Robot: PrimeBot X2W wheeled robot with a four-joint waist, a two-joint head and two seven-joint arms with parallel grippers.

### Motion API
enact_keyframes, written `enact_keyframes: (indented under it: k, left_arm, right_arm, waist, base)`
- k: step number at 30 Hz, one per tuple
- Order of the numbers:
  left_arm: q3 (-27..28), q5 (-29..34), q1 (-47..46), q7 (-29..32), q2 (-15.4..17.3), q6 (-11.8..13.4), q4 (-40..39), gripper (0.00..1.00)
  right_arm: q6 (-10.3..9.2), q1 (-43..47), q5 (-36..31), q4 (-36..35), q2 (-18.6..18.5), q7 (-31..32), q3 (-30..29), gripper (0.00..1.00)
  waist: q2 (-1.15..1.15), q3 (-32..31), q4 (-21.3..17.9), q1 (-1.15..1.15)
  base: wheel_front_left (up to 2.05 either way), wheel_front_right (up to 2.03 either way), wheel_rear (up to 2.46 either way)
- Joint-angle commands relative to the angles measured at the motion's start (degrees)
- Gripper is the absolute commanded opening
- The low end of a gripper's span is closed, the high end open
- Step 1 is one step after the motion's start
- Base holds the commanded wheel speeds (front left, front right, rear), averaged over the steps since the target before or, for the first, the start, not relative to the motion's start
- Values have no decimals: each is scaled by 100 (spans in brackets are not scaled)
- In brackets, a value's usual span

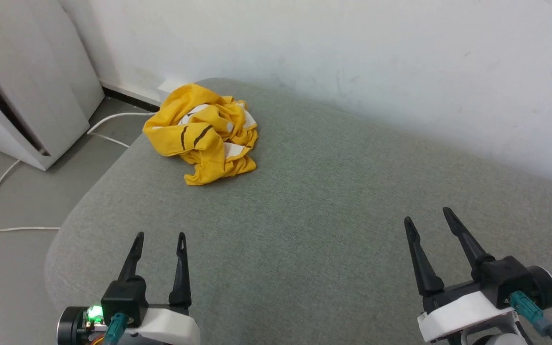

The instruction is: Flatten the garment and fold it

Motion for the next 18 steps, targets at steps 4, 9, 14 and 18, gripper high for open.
enact_keyframes:
  k: [4,9,14,18]
  left_arm:
    - [-33,-28,107,-100,24,60,22,100]
    - [-58,-34,119,-160,28,74,35,100]
    - [-85,-41,134,-220,29,98,32,100]
    - [-112,-48,156,-268,27,123,24,100]
  right_arm:
    - [-11,50,59,40,17,-100,45,100]
    - [-11,41,78,52,18,-159,66,100]
    - [-11,57,90,59,19,-219,82,100]
    - [-12,57,86,65,19,-267,103,100]
  waist:
    - [0,0,161,0]
    - [0,-2,282,0]
    - [0,-9,412,0]
    - [0,9,504,0]
  base:
    - [0,0,0]
    - [0,0,0]
    - [0,0,0]
    - [0,0,0]
